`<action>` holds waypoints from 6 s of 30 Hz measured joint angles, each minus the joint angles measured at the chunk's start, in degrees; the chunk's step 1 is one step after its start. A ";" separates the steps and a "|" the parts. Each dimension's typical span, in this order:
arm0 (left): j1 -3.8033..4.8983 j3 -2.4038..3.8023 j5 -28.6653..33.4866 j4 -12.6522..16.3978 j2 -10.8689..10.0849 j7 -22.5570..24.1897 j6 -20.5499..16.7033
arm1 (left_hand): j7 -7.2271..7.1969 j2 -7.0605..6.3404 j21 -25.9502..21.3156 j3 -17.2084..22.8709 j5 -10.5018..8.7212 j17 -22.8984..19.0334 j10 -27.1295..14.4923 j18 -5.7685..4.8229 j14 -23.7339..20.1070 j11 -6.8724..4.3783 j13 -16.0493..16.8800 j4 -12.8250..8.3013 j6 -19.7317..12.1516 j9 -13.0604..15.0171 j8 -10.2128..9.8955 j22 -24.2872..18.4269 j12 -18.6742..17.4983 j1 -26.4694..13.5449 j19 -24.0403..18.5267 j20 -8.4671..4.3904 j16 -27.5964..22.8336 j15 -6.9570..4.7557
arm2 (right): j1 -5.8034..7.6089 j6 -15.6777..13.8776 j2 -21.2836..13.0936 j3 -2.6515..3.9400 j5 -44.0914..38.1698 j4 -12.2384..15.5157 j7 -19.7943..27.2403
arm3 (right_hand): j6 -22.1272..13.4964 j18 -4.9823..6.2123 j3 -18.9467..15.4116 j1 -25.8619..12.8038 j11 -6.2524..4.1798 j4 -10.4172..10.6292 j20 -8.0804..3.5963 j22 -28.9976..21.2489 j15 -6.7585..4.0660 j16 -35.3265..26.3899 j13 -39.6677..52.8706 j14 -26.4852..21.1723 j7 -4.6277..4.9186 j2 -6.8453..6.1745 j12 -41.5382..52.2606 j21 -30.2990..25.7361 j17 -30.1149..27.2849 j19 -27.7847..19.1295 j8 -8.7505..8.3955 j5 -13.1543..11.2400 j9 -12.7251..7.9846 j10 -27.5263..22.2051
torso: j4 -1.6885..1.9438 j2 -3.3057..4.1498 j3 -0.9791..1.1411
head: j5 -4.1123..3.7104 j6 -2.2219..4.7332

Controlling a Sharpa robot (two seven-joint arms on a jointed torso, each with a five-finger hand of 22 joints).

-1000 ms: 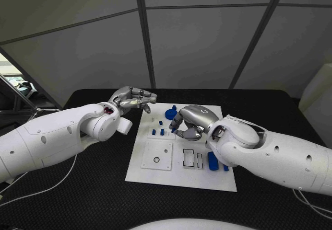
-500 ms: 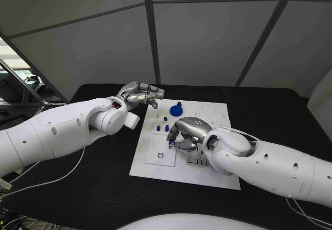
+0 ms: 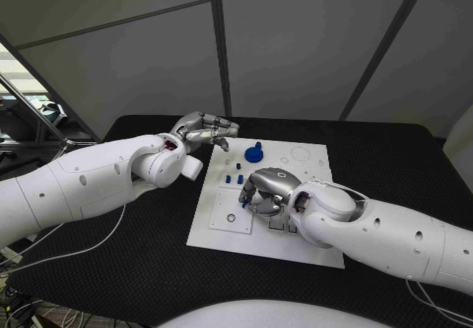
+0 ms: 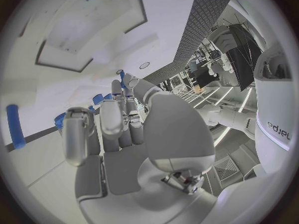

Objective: Assemble the parts on the task board

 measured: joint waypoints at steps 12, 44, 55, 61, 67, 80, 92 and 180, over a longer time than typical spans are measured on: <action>0.00 0.00 0.07 -0.01 -0.06 0.00 0.15 | 0.00 0.00 0.00 0.00 0.00 -0.02 0.00 0.00 -0.01 0.00 0.03 0.00 0.00 0.00 0.00 -0.01 0.00 0.00 0.00 0.00 0.00 0.01 | 0.07 0.71 0.02 -0.20 -1.15 -0.40 -0.43 | 0.11 0.00 0.00 0.00 0.00 0.00 0.00 0.00 0.00 0.00 -0.01 0.00 0.11 0.00 0.00 0.00 0.00 0.00 -0.25 0.00 0.06 0.00 | 0.00 -0.05 -0.04 | 0.25 -0.25; 0.00 0.00 0.13 -0.11 -0.06 -0.01 0.71 | 0.00 0.00 -0.23 0.00 0.00 -0.08 0.00 -0.01 -0.01 0.00 0.01 0.00 0.00 0.00 0.00 -0.05 0.00 0.00 0.00 0.00 -0.34 0.01 | 0.02 2.23 1.32 -0.21 -2.85 -1.05 -2.38 | -4.17 0.02 -1.63 -3.81 2.44 -0.12 1.01 0.00 1.14 -2.20 -2.10 0.30 1.93 -2.12 -0.59 -3.23 -4.21 0.08 -0.96 -0.32 -1.39 -7.21 | -0.01 -0.08 -0.09 | 0.24 -0.34; 0.00 0.00 0.15 -0.22 -0.03 -0.06 0.98 | 0.00 0.00 -0.22 0.00 0.00 -0.13 0.00 0.00 -0.01 0.00 0.06 0.00 0.00 0.00 -0.22 -0.11 0.00 0.00 0.00 0.00 -0.34 0.01 | -0.09 -0.78 0.60 -0.31 -2.90 -0.48 -2.50 | -4.61 0.01 -2.26 -3.80 2.75 -0.75 1.47 0.00 1.56 -3.53 -2.29 -0.11 1.91 -3.32 -0.65 -4.84 -6.28 -0.39 -0.96 -0.32 -1.80 -9.12 | -0.01 -0.08 -0.02 | 0.24 -0.19; 0.00 0.00 0.15 -0.29 -0.03 -0.09 1.13 | 0.00 0.00 -0.22 0.00 0.00 -0.13 0.00 0.00 -0.01 0.00 0.06 0.00 0.00 0.00 -0.22 -0.11 0.00 0.00 0.00 0.00 -0.34 0.01 | -0.10 -5.09 -1.65 -0.31 -2.53 1.56 -1.58 | -5.20 0.01 -3.55 -4.06 2.75 -0.86 1.79 0.00 1.76 -3.99 -2.07 -0.31 1.33 -4.38 -0.65 -5.54 -7.44 -0.71 -0.96 -0.32 -1.98 -9.53 | 0.00 -0.11 -0.01 | 0.09 0.03; 0.00 0.00 0.15 -0.41 -0.10 -0.11 1.29 | 0.00 0.00 -0.22 0.00 0.00 -0.13 0.00 0.00 -0.01 0.00 0.05 0.00 0.00 0.00 -0.22 -0.11 0.00 0.00 0.00 0.00 -0.34 0.01 | -0.09 -8.34 -5.88 -0.23 -1.73 5.11 -0.68 | -5.36 0.57 -4.01 -4.06 2.95 -0.88 1.79 -0.01 1.76 -4.32 -1.93 -0.31 1.16 -4.38 -0.65 -5.79 -8.01 -0.71 -0.96 -0.52 -2.12 -9.74 | -0.07 -0.15 -0.01 | -0.16 0.37; -0.04 -0.01 0.16 -0.63 -0.16 -0.13 1.61 | 0.00 0.00 -0.26 0.00 0.00 -0.14 -0.12 0.00 -0.01 0.12 0.04 0.00 0.00 0.00 -0.21 -0.17 0.00 0.00 0.00 0.00 -0.34 0.01 | 0.83 -7.18 -15.25 3.34 -0.20 7.61 -2.06 | -5.73 0.52 -4.89 -2.84 2.95 -1.75 1.86 0.00 1.78 -4.99 -1.75 -0.33 0.79 -5.13 -0.37 -7.11 -9.20 -1.44 -0.96 -0.52 -2.30 -10.21 | -0.16 -0.15 -0.07 | -1.99 1.49; -0.15 -0.03 0.17 -0.69 -0.04 -0.13 1.77 | 0.00 0.00 -0.45 0.00 0.00 -0.18 -0.21 0.00 -0.01 0.21 0.04 0.00 0.00 0.00 -0.22 -0.19 0.00 0.00 0.00 0.00 -0.34 0.01 | 0.91 -2.84 -15.34 3.65 -1.03 5.17 -3.56 | -6.40 1.40 -6.36 -1.82 3.47 -1.86 2.16 -0.16 2.16 -5.65 -2.26 -0.72 0.12 -5.29 -0.37 -8.33 -10.49 -2.17 -0.96 -0.52 -2.43 -11.89 | -0.01 -0.09 -0.02 | -2.59 1.82; -0.26 -0.04 0.20 -1.15 0.80 -0.16 2.00 | 0.00 0.23 -0.44 0.16 0.00 -0.26 -0.20 0.00 -0.01 0.20 0.11 -0.16 0.00 -0.01 -0.21 -0.29 0.00 0.23 0.21 0.21 -0.67 0.01 | -0.02 -2.67 -0.30 -0.08 3.37 4.91 2.19 | -1.54 0.45 -1.09 0.92 1.30 -2.66 0.10 0.00 -0.09 -0.39 -1.27 0.10 0.46 0.45 1.17 -1.96 -5.39 0.10 -0.31 0.14 -1.69 -0.07 | -0.01 -0.08 -0.06 | 0.23 0.30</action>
